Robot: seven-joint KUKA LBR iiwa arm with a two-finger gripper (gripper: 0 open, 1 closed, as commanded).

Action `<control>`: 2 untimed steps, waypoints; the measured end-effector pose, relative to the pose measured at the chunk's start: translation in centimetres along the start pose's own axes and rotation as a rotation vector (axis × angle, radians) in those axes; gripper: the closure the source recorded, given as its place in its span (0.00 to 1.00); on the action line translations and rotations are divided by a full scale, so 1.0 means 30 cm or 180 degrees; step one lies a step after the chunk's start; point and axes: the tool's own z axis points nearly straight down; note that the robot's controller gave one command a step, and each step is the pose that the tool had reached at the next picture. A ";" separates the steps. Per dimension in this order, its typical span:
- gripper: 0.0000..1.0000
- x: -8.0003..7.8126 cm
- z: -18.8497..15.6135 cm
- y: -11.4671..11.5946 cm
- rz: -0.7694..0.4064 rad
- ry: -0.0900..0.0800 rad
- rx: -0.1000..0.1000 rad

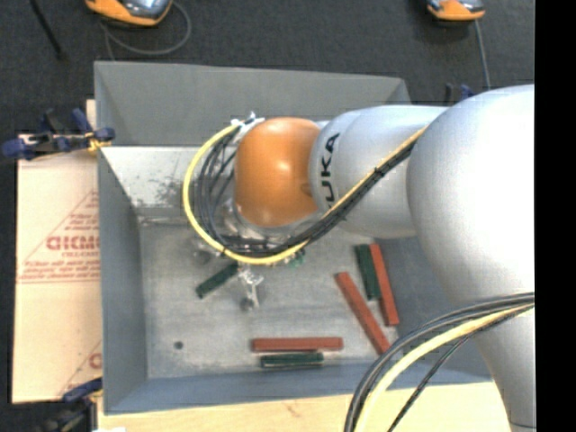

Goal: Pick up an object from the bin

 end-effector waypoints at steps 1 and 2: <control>0.00 -0.003 -0.004 -0.003 0.0015 -0.0011 -0.0001; 1.00 -0.004 -0.005 -0.003 0.0021 -0.0012 -0.0003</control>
Offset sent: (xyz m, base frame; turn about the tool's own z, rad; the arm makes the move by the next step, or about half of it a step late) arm 0.0000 0.0000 0.0000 0.0000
